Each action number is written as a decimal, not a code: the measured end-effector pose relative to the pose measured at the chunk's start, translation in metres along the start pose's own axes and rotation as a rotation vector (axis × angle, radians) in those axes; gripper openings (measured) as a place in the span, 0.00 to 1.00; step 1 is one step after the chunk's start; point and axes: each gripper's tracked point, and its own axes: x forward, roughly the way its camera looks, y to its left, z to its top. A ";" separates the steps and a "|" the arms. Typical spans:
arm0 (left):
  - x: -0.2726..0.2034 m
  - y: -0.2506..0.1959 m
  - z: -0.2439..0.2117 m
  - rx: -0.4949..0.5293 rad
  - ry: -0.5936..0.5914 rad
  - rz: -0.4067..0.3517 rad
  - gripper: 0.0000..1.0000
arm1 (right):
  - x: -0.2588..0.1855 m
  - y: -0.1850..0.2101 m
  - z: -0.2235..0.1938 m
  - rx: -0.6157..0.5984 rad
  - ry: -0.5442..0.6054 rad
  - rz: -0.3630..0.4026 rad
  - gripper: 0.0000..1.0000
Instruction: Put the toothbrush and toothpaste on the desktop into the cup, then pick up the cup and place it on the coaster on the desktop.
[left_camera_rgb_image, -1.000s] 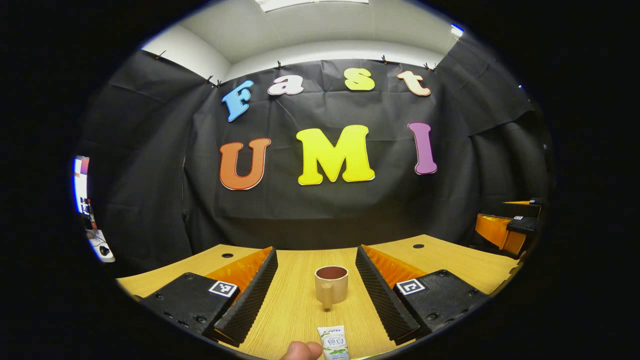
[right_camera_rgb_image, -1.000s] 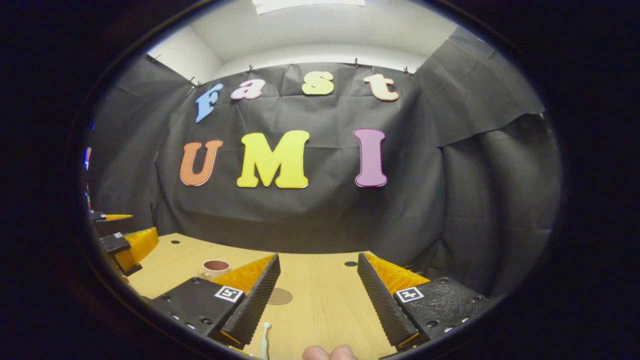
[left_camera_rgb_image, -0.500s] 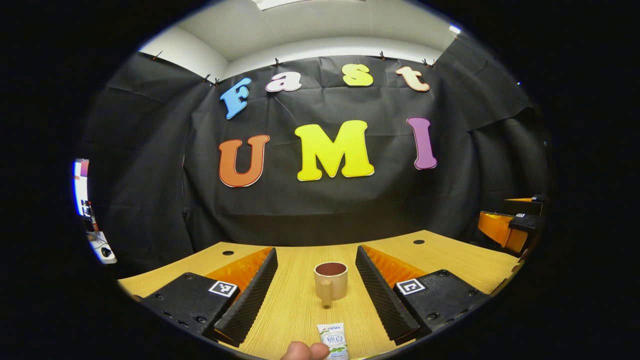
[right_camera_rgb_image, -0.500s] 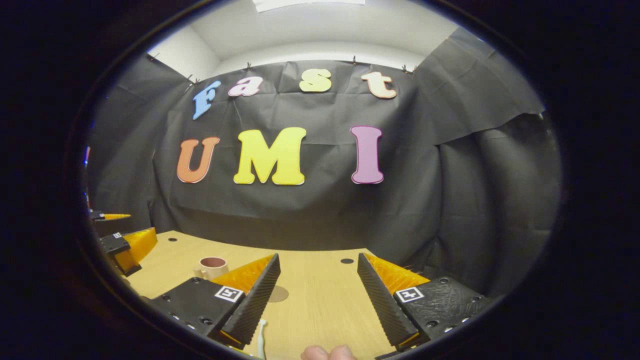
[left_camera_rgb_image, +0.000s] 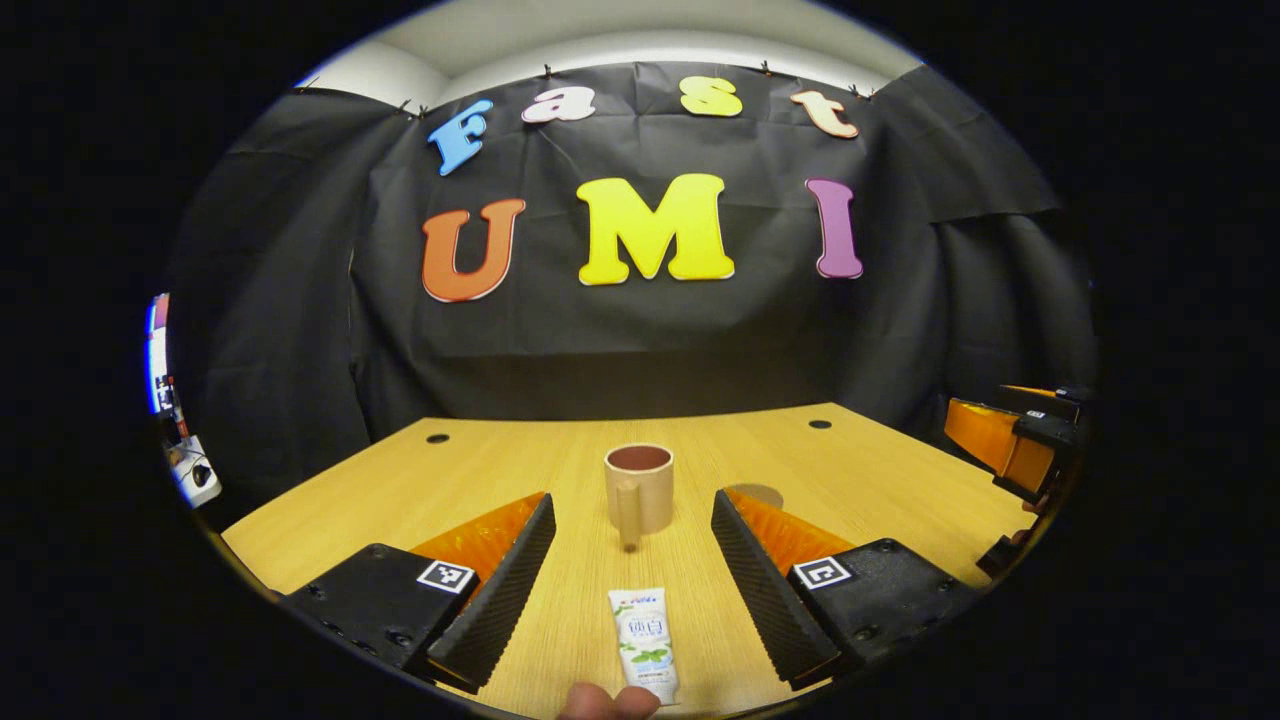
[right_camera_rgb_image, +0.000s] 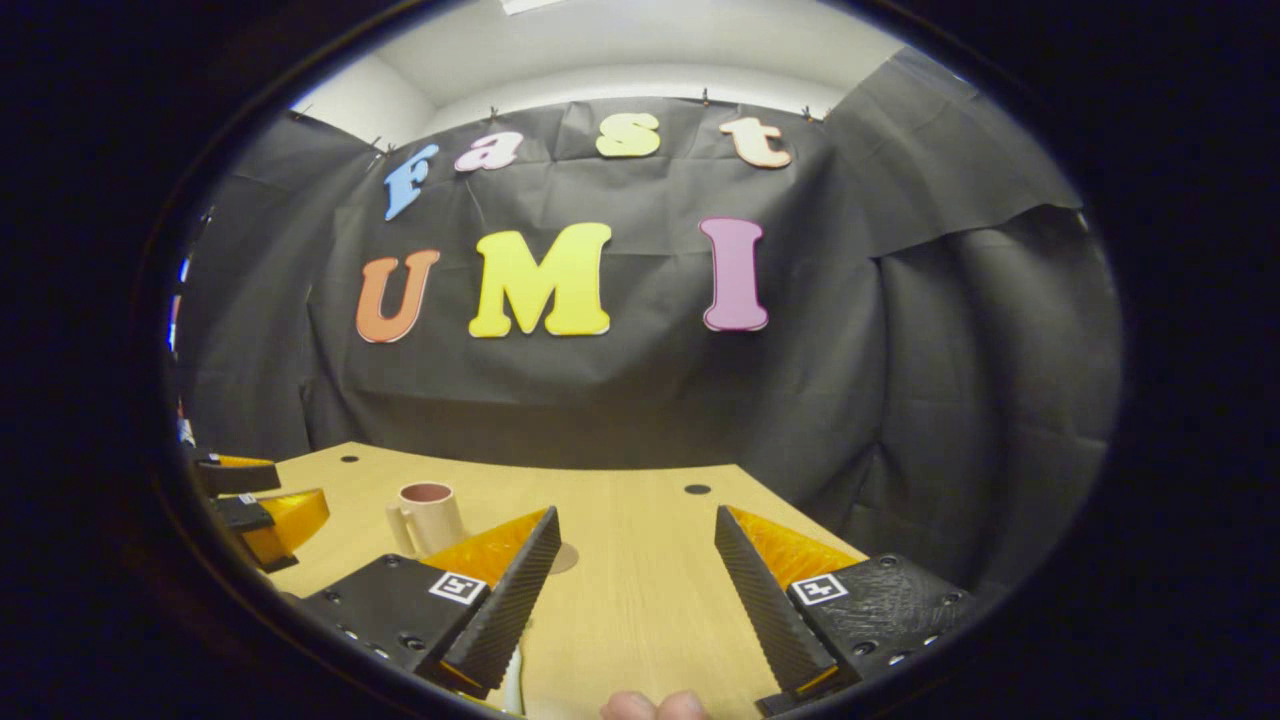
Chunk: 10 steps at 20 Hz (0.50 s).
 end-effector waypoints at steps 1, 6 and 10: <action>-0.003 -0.001 -0.011 -0.009 0.034 -0.005 0.99 | 0.000 0.001 -0.005 0.008 0.013 0.008 0.95; -0.008 0.002 -0.059 -0.051 0.194 0.006 1.00 | -0.003 0.008 -0.024 0.001 0.055 0.037 0.95; -0.007 0.001 -0.084 -0.049 0.297 0.012 1.00 | -0.005 0.005 -0.038 0.002 0.088 0.038 0.95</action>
